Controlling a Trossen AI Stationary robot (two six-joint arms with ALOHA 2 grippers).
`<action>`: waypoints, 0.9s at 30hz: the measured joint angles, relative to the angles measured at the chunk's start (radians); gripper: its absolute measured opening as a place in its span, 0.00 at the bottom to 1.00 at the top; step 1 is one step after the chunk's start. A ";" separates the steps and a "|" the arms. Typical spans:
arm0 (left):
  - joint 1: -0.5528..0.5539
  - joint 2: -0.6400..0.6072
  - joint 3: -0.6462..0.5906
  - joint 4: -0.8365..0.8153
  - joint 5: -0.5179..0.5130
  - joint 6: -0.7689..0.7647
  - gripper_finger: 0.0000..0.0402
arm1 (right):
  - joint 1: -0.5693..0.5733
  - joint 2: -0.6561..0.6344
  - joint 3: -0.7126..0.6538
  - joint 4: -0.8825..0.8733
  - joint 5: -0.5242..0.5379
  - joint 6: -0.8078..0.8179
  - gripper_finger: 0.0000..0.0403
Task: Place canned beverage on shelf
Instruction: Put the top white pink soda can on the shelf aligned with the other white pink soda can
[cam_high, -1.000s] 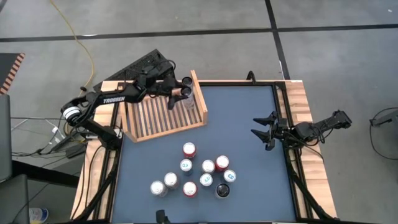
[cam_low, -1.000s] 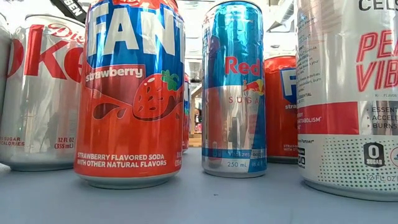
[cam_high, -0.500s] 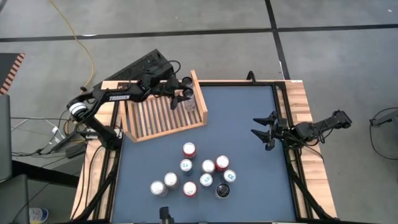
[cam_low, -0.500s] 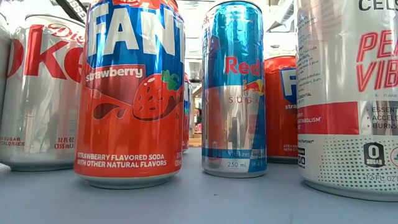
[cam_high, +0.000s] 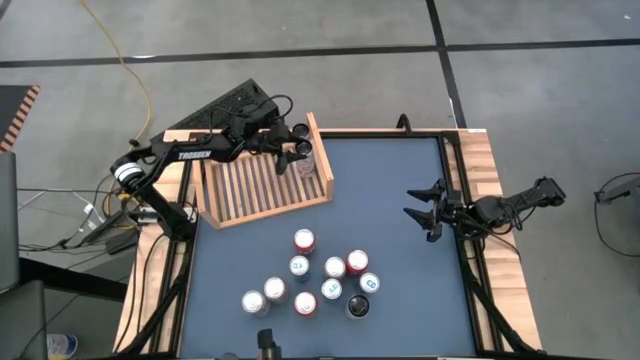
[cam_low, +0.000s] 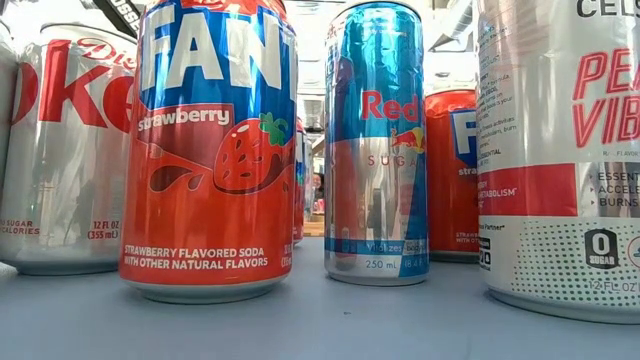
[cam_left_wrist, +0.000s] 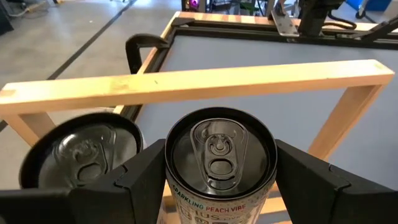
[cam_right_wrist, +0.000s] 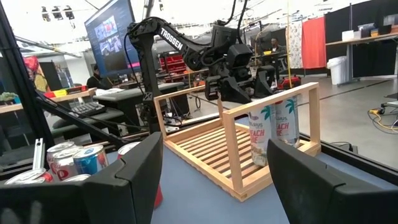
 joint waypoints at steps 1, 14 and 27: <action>0.004 0.000 0.000 0.002 0.005 0.001 0.60 | 0.000 0.000 0.000 0.000 0.000 0.000 0.68; 0.015 0.013 0.000 -0.001 0.006 0.013 0.60 | 0.000 0.000 0.000 0.000 0.000 0.003 0.68; 0.017 0.012 0.000 -0.004 -0.001 0.017 0.62 | 0.000 0.000 0.000 0.000 0.000 0.003 0.68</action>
